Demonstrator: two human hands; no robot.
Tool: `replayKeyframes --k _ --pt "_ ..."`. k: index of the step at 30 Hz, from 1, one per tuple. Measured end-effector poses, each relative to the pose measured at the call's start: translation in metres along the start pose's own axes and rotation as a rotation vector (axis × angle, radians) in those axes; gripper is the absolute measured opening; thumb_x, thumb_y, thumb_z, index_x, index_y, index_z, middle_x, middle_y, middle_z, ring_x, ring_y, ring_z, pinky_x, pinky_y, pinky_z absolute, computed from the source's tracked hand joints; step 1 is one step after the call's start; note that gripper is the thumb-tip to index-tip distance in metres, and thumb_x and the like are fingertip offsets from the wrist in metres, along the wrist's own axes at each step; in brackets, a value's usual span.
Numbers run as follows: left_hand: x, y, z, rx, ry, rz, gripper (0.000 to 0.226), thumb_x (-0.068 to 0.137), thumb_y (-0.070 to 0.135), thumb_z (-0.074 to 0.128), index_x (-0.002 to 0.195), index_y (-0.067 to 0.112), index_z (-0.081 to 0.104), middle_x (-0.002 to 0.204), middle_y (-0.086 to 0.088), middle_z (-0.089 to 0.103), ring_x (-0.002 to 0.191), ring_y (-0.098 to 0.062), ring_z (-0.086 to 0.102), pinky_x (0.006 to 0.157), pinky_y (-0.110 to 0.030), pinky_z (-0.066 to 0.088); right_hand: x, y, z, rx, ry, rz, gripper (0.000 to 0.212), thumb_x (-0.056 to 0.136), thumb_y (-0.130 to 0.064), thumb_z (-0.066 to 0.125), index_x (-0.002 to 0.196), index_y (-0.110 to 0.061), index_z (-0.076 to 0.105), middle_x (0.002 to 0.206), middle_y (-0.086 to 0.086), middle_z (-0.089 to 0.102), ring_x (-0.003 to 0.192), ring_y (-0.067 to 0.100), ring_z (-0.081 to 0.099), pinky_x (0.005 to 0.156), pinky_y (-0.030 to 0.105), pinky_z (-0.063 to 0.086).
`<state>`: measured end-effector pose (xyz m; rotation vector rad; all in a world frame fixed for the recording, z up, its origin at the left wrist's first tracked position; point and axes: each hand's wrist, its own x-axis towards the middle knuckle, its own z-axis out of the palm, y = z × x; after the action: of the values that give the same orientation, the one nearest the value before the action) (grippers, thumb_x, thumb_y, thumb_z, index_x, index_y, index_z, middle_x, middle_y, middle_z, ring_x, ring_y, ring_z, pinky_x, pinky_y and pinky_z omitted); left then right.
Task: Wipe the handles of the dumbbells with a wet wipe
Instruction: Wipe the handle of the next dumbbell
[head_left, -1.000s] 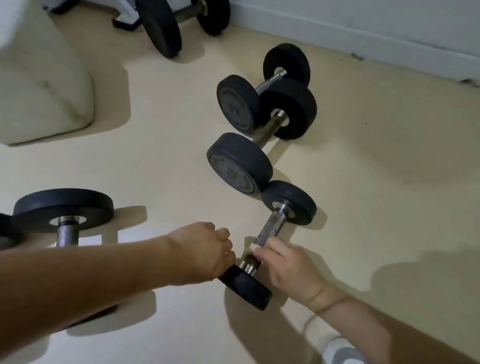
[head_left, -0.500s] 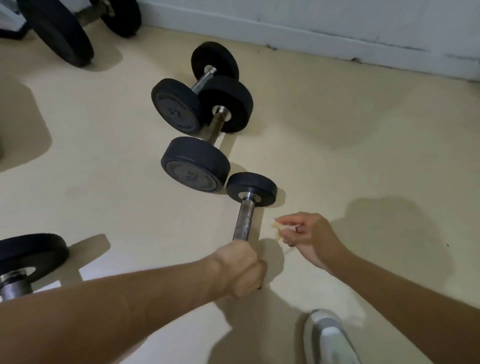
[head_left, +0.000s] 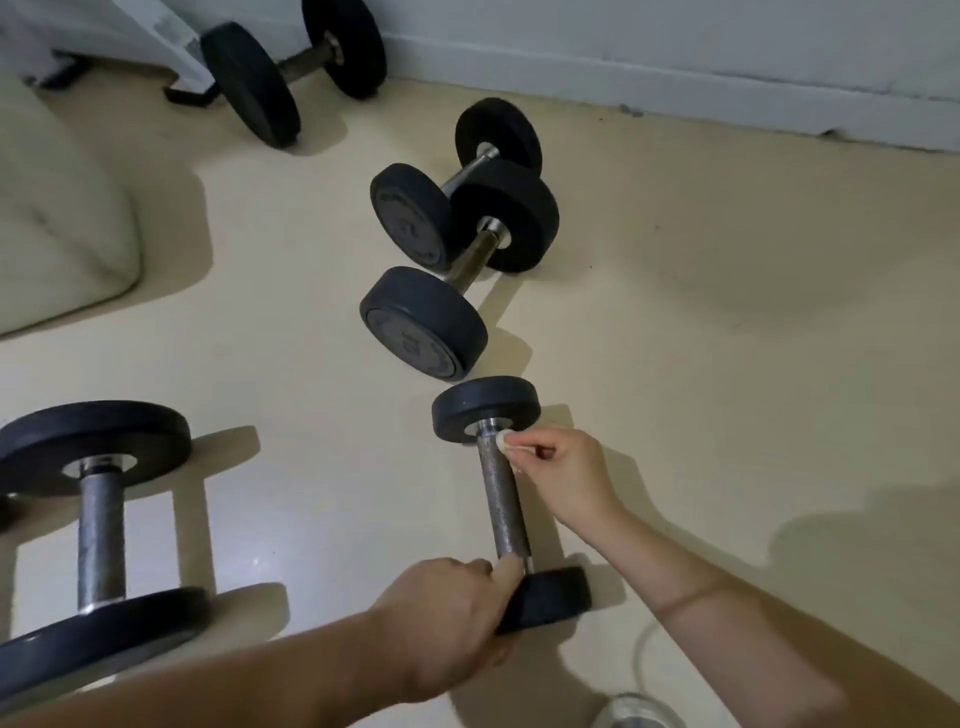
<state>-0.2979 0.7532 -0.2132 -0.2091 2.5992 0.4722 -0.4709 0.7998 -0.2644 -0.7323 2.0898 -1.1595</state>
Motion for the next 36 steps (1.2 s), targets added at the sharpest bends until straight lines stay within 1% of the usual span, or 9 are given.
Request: replayKeyframes --k 5,8,11,15,19,21,24,30,36 --pt "-0.034 -0.023 0.015 0.167 0.036 -0.012 0.028 0.074 0.047 0.048 0.082 0.021 0.054 0.075 0.0 0.054 0.058 -0.019 0.052 0.037 -0.03 0.04 -0.044 0.003 0.008 -0.113 -0.426 -0.165 0.012 0.077 -0.013 0.075 0.078 -0.026 0.077 0.072 -0.017 0.064 0.071 0.004 0.061 0.067 0.014 0.044" --pt "-0.047 -0.025 0.021 0.165 0.048 -0.081 0.033 0.083 0.047 0.045 0.1 0.02 0.054 0.072 0.0 0.053 0.048 -0.019 0.051 0.034 -0.029 0.034 -0.009 -0.016 0.031 -0.238 -0.255 -0.375 0.012 0.083 -0.01 0.068 0.089 -0.016 0.076 0.083 -0.007 0.064 0.074 0.007 0.059 0.071 0.018 0.047" --pt "-0.062 -0.033 0.026 0.209 0.05 -0.132 0.043 0.095 0.036 0.044 0.129 0.017 0.025 0.078 -0.008 0.058 0.058 -0.029 0.057 0.039 -0.031 0.027 -0.006 -0.015 0.053 -0.322 -0.285 -0.516 0.017 0.083 -0.003 0.064 0.093 -0.012 0.074 0.09 0.0 0.063 0.078 0.016 0.06 0.074 0.023 0.049" --pt "-0.075 -0.037 0.023 0.236 0.016 -0.203 0.042 0.097 0.032 0.048 0.124 0.015 0.021 0.083 -0.011 0.059 0.061 -0.031 0.059 0.043 -0.035 0.027 -0.03 -0.011 0.057 -0.463 -0.641 -0.768 0.028 0.07 0.004 0.069 0.088 -0.018 0.07 0.084 -0.004 0.057 0.075 0.013 0.053 0.064 0.025 0.049" --pt "-0.079 -0.05 0.023 0.31 -0.048 -0.079 0.042 0.075 0.038 0.072 0.101 0.016 0.046 0.061 -0.002 0.055 0.044 -0.022 0.049 0.037 -0.027 0.019 0.015 -0.034 0.08 -0.551 -0.421 -0.764 0.029 0.06 0.007 0.074 0.08 -0.013 0.068 0.079 0.001 0.055 0.067 0.022 0.056 0.05 0.035 0.051" --pt "-0.078 -0.047 0.012 0.273 -0.048 -0.061 0.038 0.079 0.051 0.062 0.092 0.018 0.051 0.063 -0.001 0.056 0.046 -0.02 0.047 0.038 -0.026 0.019 -0.008 -0.032 0.07 -0.561 -0.559 -0.814 0.032 0.057 0.005 0.075 0.08 -0.016 0.069 0.078 -0.002 0.053 0.065 0.017 0.055 0.053 0.025 0.048" --pt "-0.073 -0.039 0.004 0.175 0.008 -0.115 0.045 0.097 0.054 0.031 0.115 0.014 0.033 0.089 -0.012 0.052 0.059 -0.028 0.042 0.042 -0.03 0.018 -0.025 -0.029 0.051 -0.544 -0.84 -0.91 0.032 0.063 0.0 0.065 0.086 -0.021 0.07 0.076 -0.004 0.052 0.062 0.014 0.054 0.054 0.018 0.038" --pt "-0.069 -0.033 0.009 0.135 -0.011 -0.12 0.031 0.103 0.043 0.029 0.116 0.017 0.02 0.091 -0.015 0.049 0.052 -0.027 0.036 0.042 -0.03 0.02 0.016 -0.021 0.069 -0.418 -0.328 -0.776 0.023 0.081 -0.005 0.052 0.089 -0.009 0.073 0.075 0.006 0.055 0.06 0.025 0.057 0.054 0.03 0.052" --pt "-0.076 -0.042 0.013 0.008 -0.089 -0.279 0.035 0.098 0.04 0.047 0.121 0.028 0.023 0.094 -0.009 0.057 0.066 -0.024 0.047 0.054 -0.035 0.04 -0.021 -0.013 0.061 -0.336 -0.594 -0.806 0.021 0.079 -0.004 0.057 0.085 -0.019 0.071 0.073 -0.002 0.051 0.058 0.016 0.053 0.055 0.023 0.045"
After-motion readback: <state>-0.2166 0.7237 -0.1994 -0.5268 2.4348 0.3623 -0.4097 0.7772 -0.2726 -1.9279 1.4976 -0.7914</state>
